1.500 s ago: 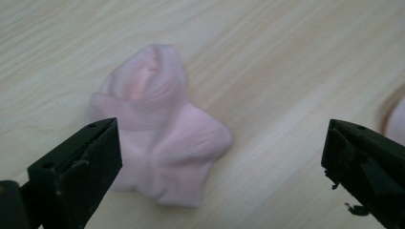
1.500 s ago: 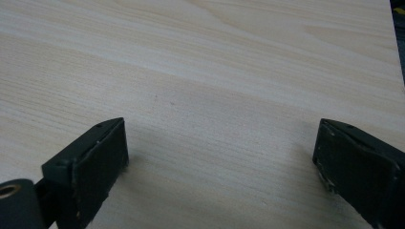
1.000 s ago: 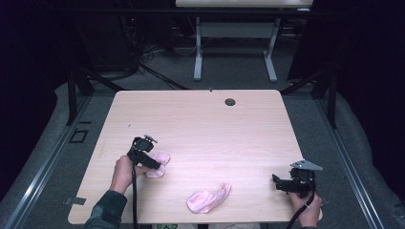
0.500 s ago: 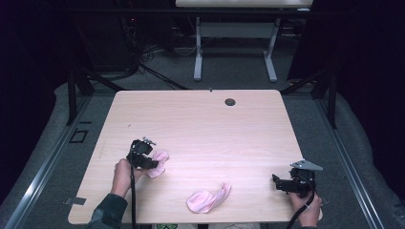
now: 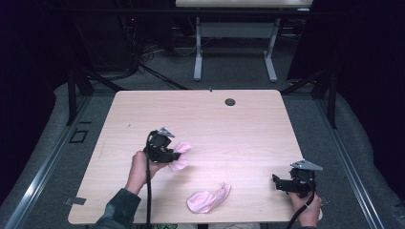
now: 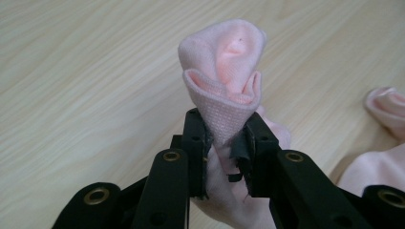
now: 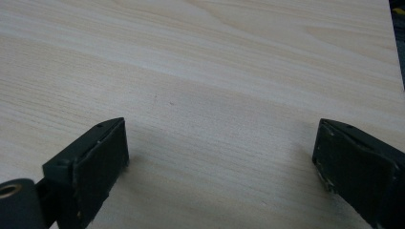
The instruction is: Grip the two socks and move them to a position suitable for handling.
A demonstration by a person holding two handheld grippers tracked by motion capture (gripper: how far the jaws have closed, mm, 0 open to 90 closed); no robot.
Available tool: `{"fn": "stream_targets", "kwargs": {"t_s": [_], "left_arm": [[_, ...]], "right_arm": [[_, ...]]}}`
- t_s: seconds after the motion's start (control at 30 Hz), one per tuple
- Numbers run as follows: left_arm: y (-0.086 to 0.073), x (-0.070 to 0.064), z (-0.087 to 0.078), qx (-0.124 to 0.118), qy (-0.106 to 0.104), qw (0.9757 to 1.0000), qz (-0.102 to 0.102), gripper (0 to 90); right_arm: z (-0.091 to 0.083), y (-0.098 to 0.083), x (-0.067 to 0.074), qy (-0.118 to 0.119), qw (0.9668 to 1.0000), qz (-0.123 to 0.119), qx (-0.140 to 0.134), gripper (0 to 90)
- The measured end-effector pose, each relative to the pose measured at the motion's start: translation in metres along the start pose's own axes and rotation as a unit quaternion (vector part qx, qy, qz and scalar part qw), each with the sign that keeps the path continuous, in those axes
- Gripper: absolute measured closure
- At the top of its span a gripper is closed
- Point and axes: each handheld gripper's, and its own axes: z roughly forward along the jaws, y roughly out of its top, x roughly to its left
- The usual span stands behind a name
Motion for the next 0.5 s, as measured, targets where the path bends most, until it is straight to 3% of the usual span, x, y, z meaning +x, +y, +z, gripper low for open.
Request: {"fn": "stream_targets", "kwargs": {"t_s": [0.1,0.23,0.37,0.43,0.5], "left_arm": [[0.015,-0.016,0.022,0.018,-0.018,0.9995,0.019,74.4],[0.025,-0.027,0.055,0.047,-0.038,0.9979,0.023,73.9],[0.029,-0.035,0.082,0.069,-0.04,0.9963,0.032,72.2],[0.03,-0.038,0.089,0.075,-0.034,0.9959,0.035,66.5],[0.029,-0.038,0.089,0.073,-0.029,0.9963,0.035,52.7]], "right_arm": [[0.0,0.0,0.0,0.0,1.0,0.0,0.0,4.2],[0.0,0.0,0.0,0.0,1.0,0.0,0.0,4.3],[0.0,0.0,0.0,0.002,1.0,0.0,-0.001,4.6],[0.0,0.0,0.0,0.002,1.0,0.0,-0.001,4.7],[0.0,0.0,0.0,0.002,1.0,0.0,-0.001,4.9]]}}
